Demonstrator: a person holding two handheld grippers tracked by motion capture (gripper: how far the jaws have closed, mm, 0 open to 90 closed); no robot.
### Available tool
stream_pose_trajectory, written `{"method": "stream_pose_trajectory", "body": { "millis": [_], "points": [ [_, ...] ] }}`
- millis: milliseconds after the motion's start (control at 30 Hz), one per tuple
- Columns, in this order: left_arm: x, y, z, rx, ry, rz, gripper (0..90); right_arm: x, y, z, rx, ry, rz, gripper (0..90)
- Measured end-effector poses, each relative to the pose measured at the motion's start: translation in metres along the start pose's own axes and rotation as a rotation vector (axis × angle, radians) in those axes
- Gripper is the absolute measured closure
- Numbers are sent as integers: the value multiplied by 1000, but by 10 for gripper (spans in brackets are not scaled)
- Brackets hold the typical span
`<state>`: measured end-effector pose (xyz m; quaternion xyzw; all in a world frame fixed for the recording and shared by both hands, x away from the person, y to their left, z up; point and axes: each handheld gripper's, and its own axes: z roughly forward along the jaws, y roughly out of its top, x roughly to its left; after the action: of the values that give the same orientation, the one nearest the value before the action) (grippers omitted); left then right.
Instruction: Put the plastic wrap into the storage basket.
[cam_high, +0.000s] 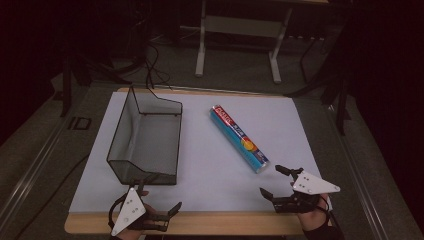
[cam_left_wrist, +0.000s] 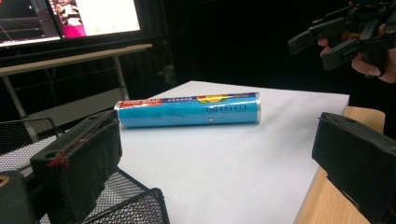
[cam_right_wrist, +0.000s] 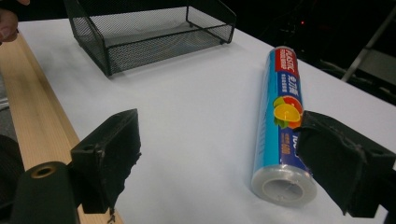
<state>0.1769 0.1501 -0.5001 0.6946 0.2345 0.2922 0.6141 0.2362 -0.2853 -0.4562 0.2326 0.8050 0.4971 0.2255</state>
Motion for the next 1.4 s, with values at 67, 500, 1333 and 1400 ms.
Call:
{"method": "stream_pose_trajectory", "body": {
  "millis": [67, 500, 1333, 1400],
  "points": [
    [1, 0, 0, -5, 0, -7, 21, 1, 1, 1, 12, 5, -7, 138],
    [-2, -1, 0, -27, -6, -29, 21, 6, 16, -1, 3, -14, -13, 139],
    [-5, -4, 2, -4, -32, -38, 21, -46, 93, 52, 90, -108, 2, 104],
    [-6, -4, 2, -2, -35, -36, 21, -50, 95, 59, 95, -116, 17, 104]
  ]
}}
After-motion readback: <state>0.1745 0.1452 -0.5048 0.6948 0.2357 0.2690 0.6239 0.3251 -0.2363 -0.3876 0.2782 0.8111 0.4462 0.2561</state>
